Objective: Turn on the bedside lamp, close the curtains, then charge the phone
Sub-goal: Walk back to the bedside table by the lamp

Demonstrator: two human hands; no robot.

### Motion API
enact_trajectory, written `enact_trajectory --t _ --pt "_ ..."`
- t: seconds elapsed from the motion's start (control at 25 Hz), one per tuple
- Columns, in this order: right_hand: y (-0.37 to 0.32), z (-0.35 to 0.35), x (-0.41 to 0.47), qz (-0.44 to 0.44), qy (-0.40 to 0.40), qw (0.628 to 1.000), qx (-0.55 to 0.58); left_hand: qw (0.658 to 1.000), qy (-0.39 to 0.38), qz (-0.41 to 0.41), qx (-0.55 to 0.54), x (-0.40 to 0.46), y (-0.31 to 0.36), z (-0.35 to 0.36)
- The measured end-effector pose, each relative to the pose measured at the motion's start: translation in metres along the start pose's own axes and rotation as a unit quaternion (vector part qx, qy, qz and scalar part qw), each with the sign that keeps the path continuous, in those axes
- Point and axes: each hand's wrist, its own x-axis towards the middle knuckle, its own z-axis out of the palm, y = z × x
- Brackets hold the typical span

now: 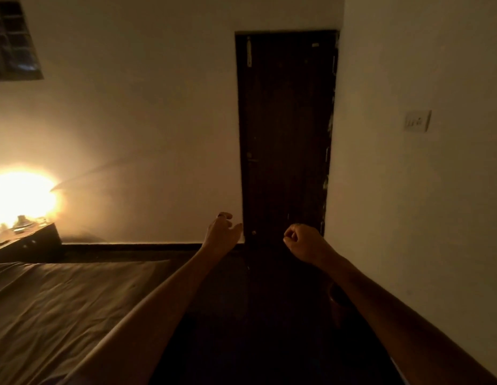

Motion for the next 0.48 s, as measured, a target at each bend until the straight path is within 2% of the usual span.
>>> enact_trajectory --t 0.2,0.48 --pt "0.037 -0.013 0.128 -0.016 0.004 1.000 0.013 0.999 0.021 -0.021 -0.012 0.115 0.004 0.042" --pt "0.066 0.031 0.274 -0.017 -0.016 0.999 0.024 0.999 0.038 -0.032 0.020 0.258 -0.026 0.067"
